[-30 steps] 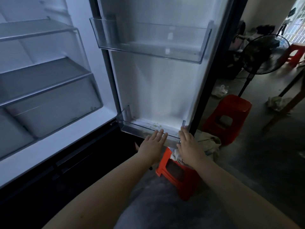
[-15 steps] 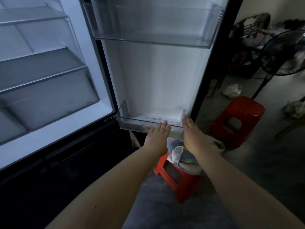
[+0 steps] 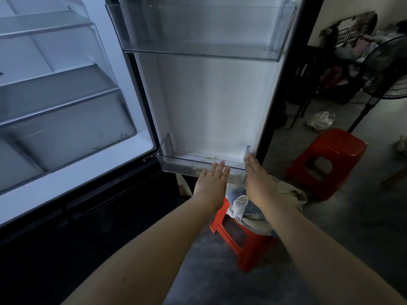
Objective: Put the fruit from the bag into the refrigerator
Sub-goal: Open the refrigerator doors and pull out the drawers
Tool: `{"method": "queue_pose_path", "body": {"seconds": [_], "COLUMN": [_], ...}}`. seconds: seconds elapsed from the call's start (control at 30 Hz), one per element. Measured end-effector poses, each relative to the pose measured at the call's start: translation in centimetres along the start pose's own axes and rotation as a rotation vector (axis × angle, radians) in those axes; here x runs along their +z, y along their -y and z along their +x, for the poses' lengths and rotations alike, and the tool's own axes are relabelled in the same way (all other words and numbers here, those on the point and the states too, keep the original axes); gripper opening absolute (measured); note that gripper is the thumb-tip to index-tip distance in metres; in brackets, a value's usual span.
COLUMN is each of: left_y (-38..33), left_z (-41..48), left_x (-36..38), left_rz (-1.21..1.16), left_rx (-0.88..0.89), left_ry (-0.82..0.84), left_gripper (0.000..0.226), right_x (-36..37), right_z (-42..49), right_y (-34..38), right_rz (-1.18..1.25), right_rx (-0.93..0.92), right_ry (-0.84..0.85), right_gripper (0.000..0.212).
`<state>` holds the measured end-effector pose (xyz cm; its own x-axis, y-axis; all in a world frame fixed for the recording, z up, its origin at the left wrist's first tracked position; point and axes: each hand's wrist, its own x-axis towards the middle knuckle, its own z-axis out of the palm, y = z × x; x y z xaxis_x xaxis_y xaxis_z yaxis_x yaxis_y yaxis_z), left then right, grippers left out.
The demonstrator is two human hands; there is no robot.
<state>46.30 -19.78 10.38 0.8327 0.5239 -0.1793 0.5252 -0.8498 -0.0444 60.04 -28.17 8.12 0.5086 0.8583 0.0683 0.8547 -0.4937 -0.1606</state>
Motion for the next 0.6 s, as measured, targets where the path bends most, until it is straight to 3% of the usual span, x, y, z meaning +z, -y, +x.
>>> {"method": "queue_pose_path", "body": {"seconds": [0.23, 0.33, 0.6], "left_y": [1.6, 3.2, 8.1], "left_z": [-0.5, -1.4, -5.3], "left_x": [-1.2, -0.4, 2.5], "left_rz": [-0.043, -0.064, -0.106], "left_rx": [0.105, 0.149, -0.019], "left_ry": [0.063, -0.006, -0.056], "left_gripper": [0.08, 0.081, 0.079], "right_x": [-0.5, -0.4, 0.4], "right_z": [0.0, -0.2, -1.0], "right_y": [0.5, 0.2, 2.8], "right_rz": [-0.174, -0.139, -0.191], "right_rx": [-0.012, -0.033, -0.158], "right_ry": [0.041, 0.047, -0.089], "right_gripper": [0.071, 0.07, 0.067]}}
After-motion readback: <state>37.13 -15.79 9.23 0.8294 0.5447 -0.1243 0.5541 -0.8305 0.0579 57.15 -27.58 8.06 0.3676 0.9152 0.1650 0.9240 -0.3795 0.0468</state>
